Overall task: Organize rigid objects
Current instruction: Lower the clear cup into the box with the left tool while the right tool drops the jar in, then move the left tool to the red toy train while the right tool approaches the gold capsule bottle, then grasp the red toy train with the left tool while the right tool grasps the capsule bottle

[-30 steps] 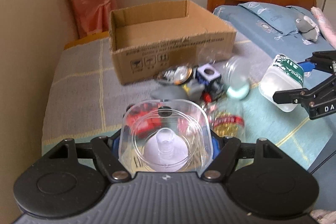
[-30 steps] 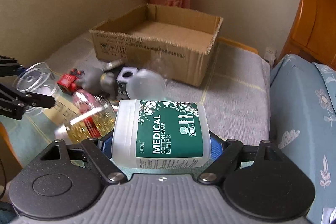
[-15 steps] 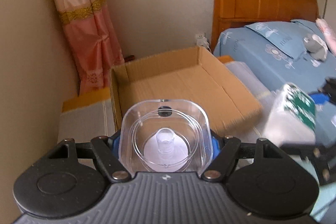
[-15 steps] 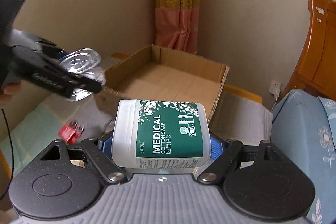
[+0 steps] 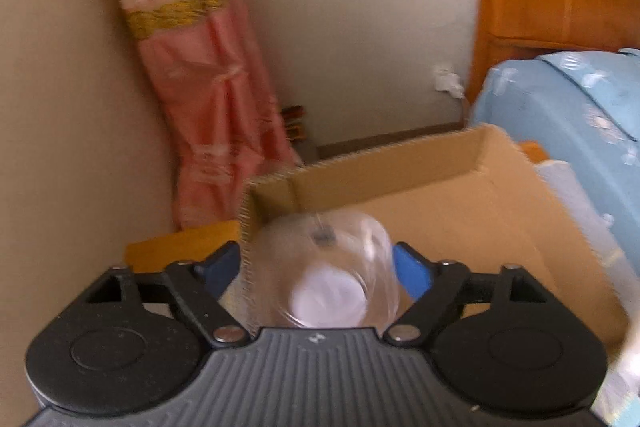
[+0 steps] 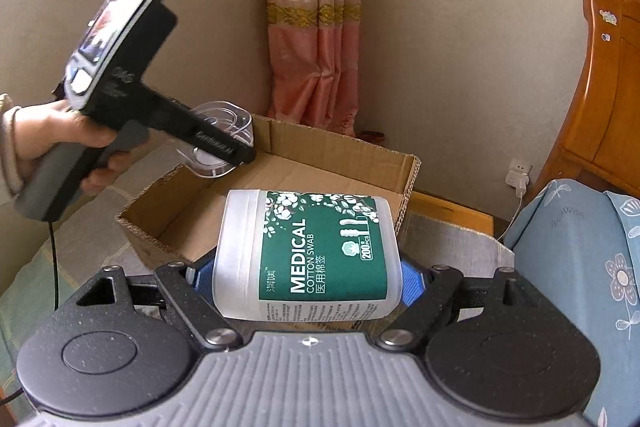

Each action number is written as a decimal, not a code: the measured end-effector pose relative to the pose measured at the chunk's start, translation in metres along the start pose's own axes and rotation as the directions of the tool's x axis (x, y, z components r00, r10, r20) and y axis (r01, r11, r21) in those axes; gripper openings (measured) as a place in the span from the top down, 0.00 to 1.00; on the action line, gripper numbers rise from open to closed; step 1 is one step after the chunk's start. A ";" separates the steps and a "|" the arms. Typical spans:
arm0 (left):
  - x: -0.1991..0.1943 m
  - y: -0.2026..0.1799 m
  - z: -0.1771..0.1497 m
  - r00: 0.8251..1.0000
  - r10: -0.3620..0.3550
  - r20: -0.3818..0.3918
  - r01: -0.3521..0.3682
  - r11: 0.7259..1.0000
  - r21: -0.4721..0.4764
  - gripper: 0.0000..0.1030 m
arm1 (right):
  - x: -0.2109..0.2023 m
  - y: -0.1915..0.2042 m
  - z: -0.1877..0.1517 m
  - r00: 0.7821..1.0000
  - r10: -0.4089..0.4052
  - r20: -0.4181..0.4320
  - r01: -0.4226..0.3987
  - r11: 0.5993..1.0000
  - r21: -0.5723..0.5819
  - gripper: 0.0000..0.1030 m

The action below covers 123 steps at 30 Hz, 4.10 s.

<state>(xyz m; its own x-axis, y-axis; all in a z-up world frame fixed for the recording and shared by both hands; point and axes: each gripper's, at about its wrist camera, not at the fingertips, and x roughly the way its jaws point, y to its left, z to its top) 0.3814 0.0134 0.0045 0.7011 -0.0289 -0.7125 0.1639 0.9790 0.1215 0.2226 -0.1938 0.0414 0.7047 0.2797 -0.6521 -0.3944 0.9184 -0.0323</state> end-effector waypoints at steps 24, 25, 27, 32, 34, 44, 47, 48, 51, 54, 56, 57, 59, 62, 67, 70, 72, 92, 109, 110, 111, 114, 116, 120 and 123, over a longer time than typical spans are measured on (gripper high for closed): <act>-0.063 0.028 -0.045 0.996 -0.076 0.040 0.077 0.996 -0.048 0.08 | 0.083 -0.019 0.042 0.997 -0.021 -0.071 0.023 0.999 0.031 0.14; -0.065 0.028 -0.046 0.996 -0.081 0.041 0.083 0.995 -0.050 0.08 | 0.081 -0.020 0.041 0.998 -0.016 -0.066 0.019 0.999 0.041 0.09; -0.069 0.029 -0.047 0.995 -0.088 0.048 0.091 0.994 -0.056 0.07 | 0.075 -0.021 0.038 0.998 -0.011 -0.058 0.013 0.999 0.048 0.07; -0.083 0.025 -0.055 0.993 -0.104 0.061 0.107 0.993 -0.053 0.03 | 0.057 -0.017 0.030 0.998 -0.041 -0.042 0.043 0.998 0.038 0.00; -0.090 0.022 -0.060 0.992 -0.106 0.065 0.109 0.993 -0.046 0.03 | 0.046 -0.015 0.026 0.999 -0.035 -0.027 0.036 0.998 0.045 0.00; -0.122 0.007 -0.113 0.995 -0.092 0.025 0.092 0.996 -0.009 0.03 | -0.016 0.011 -0.019 0.999 0.009 0.042 -0.011 0.998 0.063 0.00; -0.132 0.005 -0.133 0.997 -0.077 0.021 0.077 0.997 -0.011 0.03 | -0.033 0.022 -0.043 0.998 0.042 0.050 -0.045 0.997 0.066 0.00; -0.136 0.004 -0.139 0.997 -0.072 0.022 0.073 0.997 -0.012 0.03 | -0.038 0.026 -0.050 0.997 0.054 0.051 -0.058 0.996 0.066 0.00; -0.144 0.004 -0.160 0.997 -0.068 0.022 0.068 0.997 -0.022 0.02 | -0.051 0.041 -0.076 0.993 0.103 0.052 -0.105 0.993 0.051 0.00; -0.145 0.004 -0.177 0.997 -0.083 0.004 0.083 0.996 -0.038 0.01 | -0.057 0.056 -0.102 0.986 0.160 0.038 -0.160 0.987 0.018 0.00; -0.144 0.002 -0.189 0.997 -0.077 -0.008 0.076 0.996 -0.034 0.01 | -0.054 0.065 -0.116 0.981 0.196 0.015 -0.196 0.981 0.006 0.00; -0.143 0.002 -0.195 0.997 -0.073 -0.011 0.072 0.997 -0.033 0.01 | -0.053 0.070 -0.120 0.978 0.208 0.004 -0.208 0.978 0.005 0.00; -0.142 0.002 -0.204 0.998 -0.069 -0.014 0.068 0.997 -0.039 0.01 | -0.047 0.077 -0.128 0.972 0.236 -0.013 -0.236 0.972 0.003 0.00; -0.141 0.005 -0.218 0.997 -0.081 -0.019 0.079 0.995 -0.064 0.01 | -0.033 0.088 -0.130 0.964 0.264 -0.036 -0.264 0.964 -0.012 0.00; -0.135 0.012 -0.236 0.997 -0.075 -0.022 0.072 0.991 -0.115 0.01 | -0.008 0.099 -0.130 0.962 0.262 -0.079 -0.265 0.964 -0.020 0.00; -0.128 0.016 -0.243 0.995 -0.088 -0.037 0.083 0.988 -0.134 0.01 | 0.004 0.101 -0.130 0.955 0.281 -0.098 -0.281 0.960 0.012 0.00; -0.124 0.018 -0.245 0.995 -0.090 -0.045 0.083 0.987 -0.139 0.01 | 0.010 0.104 -0.131 0.950 0.284 -0.127 -0.284 0.959 0.020 0.00; -0.081 0.013 -0.236 0.997 -0.074 -0.036 0.069 0.990 -0.120 0.01 | 0.000 0.150 -0.169 0.970 0.106 -0.217 -0.129 0.987 -0.096 0.00; -0.079 0.019 -0.240 0.992 -0.125 0.034 0.126 0.990 -0.058 0.01 | 0.004 0.156 -0.173 0.987 0.074 -0.143 -0.084 0.995 -0.062 0.00; -0.079 0.019 -0.240 0.991 -0.128 0.034 0.129 0.990 -0.053 0.01 | 0.004 0.156 -0.173 0.987 0.073 -0.141 -0.082 0.995 -0.060 0.00; -0.078 0.019 -0.240 0.990 -0.137 0.034 0.139 0.989 -0.046 0.04 | 0.004 0.156 -0.173 0.988 0.071 -0.139 -0.080 0.995 -0.058 0.00; -0.081 0.018 -0.237 0.986 -0.164 0.029 0.165 0.986 -0.025 0.14 | 0.004 0.156 -0.173 0.988 0.067 -0.138 -0.075 0.996 -0.055 0.00; -0.083 0.017 -0.236 0.982 -0.185 0.028 0.185 0.983 -0.002 0.20 | 0.004 0.158 -0.171 0.989 0.048 -0.139 -0.056 0.997 -0.054 0.00; -0.082 0.016 -0.233 0.979 -0.202 0.023 0.202 0.979 0.014 0.28 | 0.000 0.162 -0.164 0.995 0.003 -0.097 -0.013 0.995 -0.100 0.00; -0.082 0.014 -0.232 0.977 -0.210 0.021 0.210 0.977 0.028 0.33 | 0.002 0.163 -0.155 0.994 0.020 -0.103 -0.029 0.995 -0.090 0.00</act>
<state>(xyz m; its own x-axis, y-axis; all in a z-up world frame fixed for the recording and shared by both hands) 0.1659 0.0760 -0.0957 0.6653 -0.2385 -0.7075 0.3264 0.9452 -0.0117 0.0679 -0.0876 -0.0826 0.6322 0.2676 -0.7271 -0.4666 0.8807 -0.0816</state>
